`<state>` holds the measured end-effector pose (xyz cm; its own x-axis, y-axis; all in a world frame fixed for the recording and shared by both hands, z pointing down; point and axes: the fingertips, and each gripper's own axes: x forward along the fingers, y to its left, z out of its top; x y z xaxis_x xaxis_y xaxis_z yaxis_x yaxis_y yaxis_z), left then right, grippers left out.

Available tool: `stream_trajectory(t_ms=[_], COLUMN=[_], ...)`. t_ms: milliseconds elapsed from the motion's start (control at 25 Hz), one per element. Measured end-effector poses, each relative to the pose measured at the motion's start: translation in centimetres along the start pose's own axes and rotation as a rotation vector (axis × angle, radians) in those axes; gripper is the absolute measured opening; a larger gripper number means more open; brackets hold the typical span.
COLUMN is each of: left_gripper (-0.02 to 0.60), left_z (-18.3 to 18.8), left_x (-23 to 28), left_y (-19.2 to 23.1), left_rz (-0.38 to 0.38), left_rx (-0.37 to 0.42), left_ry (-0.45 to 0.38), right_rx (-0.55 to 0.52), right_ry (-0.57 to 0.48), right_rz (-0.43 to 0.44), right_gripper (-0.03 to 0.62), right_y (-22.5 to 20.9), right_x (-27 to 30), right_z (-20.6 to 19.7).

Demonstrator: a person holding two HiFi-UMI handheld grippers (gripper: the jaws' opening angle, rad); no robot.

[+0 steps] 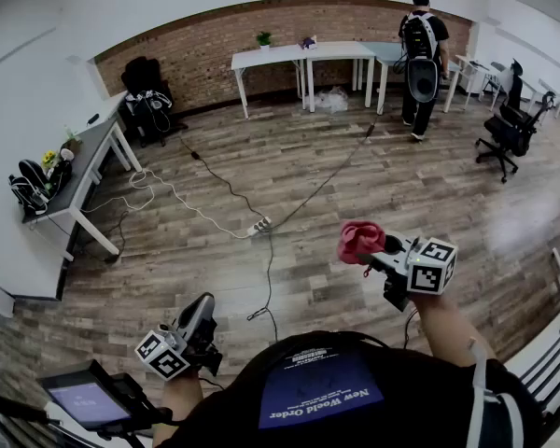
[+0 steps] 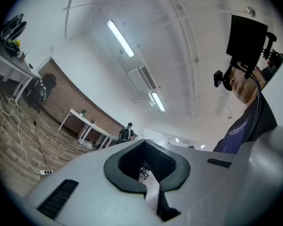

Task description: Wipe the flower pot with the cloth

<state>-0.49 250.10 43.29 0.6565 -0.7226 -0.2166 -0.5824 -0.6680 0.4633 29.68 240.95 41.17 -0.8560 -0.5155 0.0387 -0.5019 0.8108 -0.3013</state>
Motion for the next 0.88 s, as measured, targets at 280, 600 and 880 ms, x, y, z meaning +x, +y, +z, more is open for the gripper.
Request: stream_trajectory(t_ms=[280,600,880], left_gripper=[-0.003,-0.002,-0.003], left_z=[0.2,0.4,-0.5], left_x=[0.7,1.0,2.5], left_y=[0.2,0.3,-0.3], left_rz=[-0.023,-0.039,-0.056], left_rx=[0.013,0.004,-0.015], left_ry=[-0.004,0.001,0.029], right_rx=[-0.051,-0.054,-0.028], right_ry=[-0.024,-0.027,-0.044], right_rz=[0.005,-0.007,-0.032], right_gripper=[0.109,0.109,0.109], right_y=[0.1,0.4,-0.3], right_x=[0.6,0.2,-2.1], right_z=[1.9,2.1,1.6])
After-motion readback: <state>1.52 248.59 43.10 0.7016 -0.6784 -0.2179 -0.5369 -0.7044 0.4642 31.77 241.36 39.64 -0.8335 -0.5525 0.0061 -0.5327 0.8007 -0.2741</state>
